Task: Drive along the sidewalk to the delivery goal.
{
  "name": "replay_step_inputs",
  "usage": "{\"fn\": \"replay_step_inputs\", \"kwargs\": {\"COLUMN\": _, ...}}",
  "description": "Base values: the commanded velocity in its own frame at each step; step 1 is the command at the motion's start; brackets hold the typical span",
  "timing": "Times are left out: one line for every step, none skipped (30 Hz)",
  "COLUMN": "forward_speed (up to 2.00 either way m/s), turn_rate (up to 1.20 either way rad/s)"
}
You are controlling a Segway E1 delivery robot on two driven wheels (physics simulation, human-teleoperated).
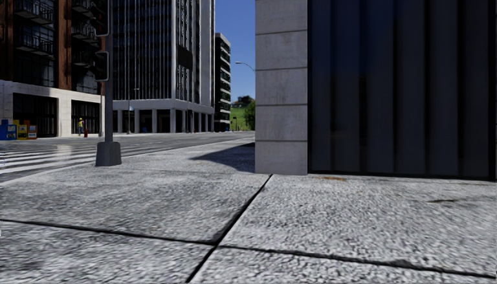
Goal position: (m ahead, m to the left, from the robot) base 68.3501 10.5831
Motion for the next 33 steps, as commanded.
{"fn": "replay_step_inputs", "kwargs": {"forward_speed": 1.42, "turn_rate": 0.49}}
{"fn": "replay_step_inputs", "kwargs": {"forward_speed": 1.45, "turn_rate": 0.49}}
{"fn": "replay_step_inputs", "kwargs": {"forward_speed": 1.45, "turn_rate": 0.49}}
{"fn": "replay_step_inputs", "kwargs": {"forward_speed": 1.46, "turn_rate": 0.49}}
{"fn": "replay_step_inputs", "kwargs": {"forward_speed": 1.47, "turn_rate": 0.49}}
{"fn": "replay_step_inputs", "kwargs": {"forward_speed": 1.47, "turn_rate": 0.51}}
{"fn": "replay_step_inputs", "kwargs": {"forward_speed": 1.47, "turn_rate": 0.52}}
{"fn": "replay_step_inputs", "kwargs": {"forward_speed": 1.47, "turn_rate": 0.52}}
{"fn": "replay_step_inputs", "kwargs": {"forward_speed": 1.48, "turn_rate": 0.52}}
{"fn": "replay_step_inputs", "kwargs": {"forward_speed": 1.49, "turn_rate": 0.52}}
{"fn": "replay_step_inputs", "kwargs": {"forward_speed": 1.49, "turn_rate": 0.52}}
{"fn": "replay_step_inputs", "kwargs": {"forward_speed": 1.50, "turn_rate": 0.52}}
{"fn": "replay_step_inputs", "kwargs": {"forward_speed": 1.50, "turn_rate": 0.52}}
{"fn": "replay_step_inputs", "kwargs": {"forward_speed": 1.51, "turn_rate": 0.52}}
{"fn": "replay_step_inputs", "kwargs": {"forward_speed": 1.53, "turn_rate": 0.52}}
{"fn": "replay_step_inputs", "kwargs": {"forward_speed": 1.55, "turn_rate": 0.52}}
{"fn": "replay_step_inputs", "kwargs": {"forward_speed": 1.56, "turn_rate": 0.52}}
{"fn": "replay_step_inputs", "kwargs": {"forward_speed": 1.57, "turn_rate": 0.52}}
{"fn": "replay_step_inputs", "kwargs": {"forward_speed": 1.57, "turn_rate": 0.52}}
{"fn": "replay_step_inputs", "kwargs": {"forward_speed": 1.58, "turn_rate": 0.52}}
{"fn": "replay_step_inputs", "kwargs": {"forward_speed": 1.59, "turn_rate": 0.54}}
{"fn": "replay_step_inputs", "kwargs": {"forward_speed": 1.60, "turn_rate": 0.60}}
{"fn": "replay_step_inputs", "kwargs": {"forward_speed": 1.60, "turn_rate": 0.60}}
{"fn": "replay_step_inputs", "kwargs": {"forward_speed": 1.62, "turn_rate": 0.64}}
{"fn": "replay_step_inputs", "kwargs": {"forward_speed": 1.64, "turn_rate": 0.65}}
{"fn": "replay_step_inputs", "kwargs": {"forward_speed": 2.00, "turn_rate": 0.65}}
{"fn": "replay_step_inputs", "kwargs": {"forward_speed": 2.00, "turn_rate": 0.66}}
{"fn": "replay_step_inputs", "kwargs": {"forward_speed": 2.00, "turn_rate": 0.66}}
{"fn": "replay_step_inputs", "kwargs": {"forward_speed": 2.00, "turn_rate": 0.66}}
{"fn": "replay_step_inputs", "kwargs": {"forward_speed": 2.00, "turn_rate": 0.66}}
{"fn": "replay_step_inputs", "kwargs": {"forward_speed": 2.00, "turn_rate": 0.66}}
{"fn": "replay_step_inputs", "kwargs": {"forward_speed": 2.00, "turn_rate": 0.66}}
{"fn": "replay_step_inputs", "kwargs": {"forward_speed": 2.00, "turn_rate": 0.66}}
